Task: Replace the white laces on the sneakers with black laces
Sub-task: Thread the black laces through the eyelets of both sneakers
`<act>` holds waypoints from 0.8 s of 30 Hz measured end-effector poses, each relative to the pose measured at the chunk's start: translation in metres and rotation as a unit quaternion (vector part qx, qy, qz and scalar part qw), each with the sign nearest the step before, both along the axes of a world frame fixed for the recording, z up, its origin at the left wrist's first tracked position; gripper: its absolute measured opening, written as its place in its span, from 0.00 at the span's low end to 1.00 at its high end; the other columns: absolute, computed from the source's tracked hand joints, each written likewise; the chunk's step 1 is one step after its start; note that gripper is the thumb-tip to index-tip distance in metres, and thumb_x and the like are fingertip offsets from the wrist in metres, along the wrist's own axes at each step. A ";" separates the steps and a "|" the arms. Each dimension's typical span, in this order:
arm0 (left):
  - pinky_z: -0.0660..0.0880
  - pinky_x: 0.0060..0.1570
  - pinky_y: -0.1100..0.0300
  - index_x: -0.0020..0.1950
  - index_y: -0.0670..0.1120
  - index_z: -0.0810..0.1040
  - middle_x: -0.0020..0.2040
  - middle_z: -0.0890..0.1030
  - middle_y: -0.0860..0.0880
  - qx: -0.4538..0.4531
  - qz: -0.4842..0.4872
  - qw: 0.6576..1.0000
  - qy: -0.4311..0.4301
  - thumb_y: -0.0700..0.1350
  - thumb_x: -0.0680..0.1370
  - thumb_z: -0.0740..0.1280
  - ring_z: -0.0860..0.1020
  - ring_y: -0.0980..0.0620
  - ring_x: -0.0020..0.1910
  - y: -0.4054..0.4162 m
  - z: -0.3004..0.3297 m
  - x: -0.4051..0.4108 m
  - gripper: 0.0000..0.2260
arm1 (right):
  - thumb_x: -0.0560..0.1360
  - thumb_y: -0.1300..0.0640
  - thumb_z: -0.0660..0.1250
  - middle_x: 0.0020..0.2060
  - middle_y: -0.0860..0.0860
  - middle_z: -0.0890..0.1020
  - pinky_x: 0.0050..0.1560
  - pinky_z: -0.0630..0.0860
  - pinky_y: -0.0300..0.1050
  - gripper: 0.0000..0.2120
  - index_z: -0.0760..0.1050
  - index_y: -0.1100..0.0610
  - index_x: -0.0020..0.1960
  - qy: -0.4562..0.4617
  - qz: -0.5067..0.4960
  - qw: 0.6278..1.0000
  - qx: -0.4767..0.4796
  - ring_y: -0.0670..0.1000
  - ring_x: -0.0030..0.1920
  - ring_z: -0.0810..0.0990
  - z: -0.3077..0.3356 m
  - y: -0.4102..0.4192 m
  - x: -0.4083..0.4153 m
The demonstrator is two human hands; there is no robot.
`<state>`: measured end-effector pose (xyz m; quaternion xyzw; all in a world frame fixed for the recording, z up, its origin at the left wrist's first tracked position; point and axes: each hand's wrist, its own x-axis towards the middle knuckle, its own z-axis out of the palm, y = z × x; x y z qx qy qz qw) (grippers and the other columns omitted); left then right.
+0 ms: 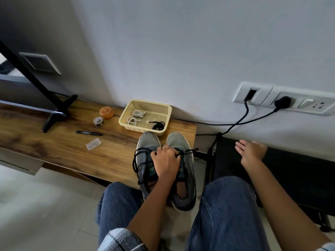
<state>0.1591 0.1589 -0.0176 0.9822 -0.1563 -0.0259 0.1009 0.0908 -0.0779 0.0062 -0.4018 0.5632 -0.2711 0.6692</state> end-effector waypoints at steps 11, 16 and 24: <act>0.60 0.62 0.52 0.53 0.55 0.77 0.55 0.77 0.54 -0.062 0.029 0.997 0.028 0.58 0.73 0.69 0.72 0.51 0.60 0.006 0.011 -0.001 0.13 | 0.76 0.54 0.67 0.51 0.52 0.77 0.54 0.74 0.47 0.13 0.76 0.58 0.58 0.152 0.499 0.755 -0.397 0.51 0.52 0.76 -0.024 0.106 0.031; 0.54 0.70 0.49 0.59 0.53 0.74 0.58 0.77 0.53 -0.053 0.060 0.996 0.043 0.56 0.73 0.68 0.71 0.51 0.63 0.007 0.008 -0.005 0.17 | 0.77 0.55 0.66 0.56 0.54 0.75 0.55 0.74 0.52 0.13 0.77 0.58 0.59 0.207 0.531 0.694 -0.440 0.55 0.56 0.75 -0.032 0.121 0.045; 0.47 0.73 0.47 0.63 0.50 0.75 0.60 0.78 0.51 -0.032 0.062 0.997 0.035 0.52 0.75 0.67 0.73 0.51 0.63 0.000 0.007 -0.009 0.18 | 0.78 0.62 0.61 0.50 0.54 0.76 0.45 0.77 0.50 0.08 0.78 0.60 0.52 0.255 0.525 0.642 -0.497 0.55 0.49 0.78 -0.037 0.119 0.038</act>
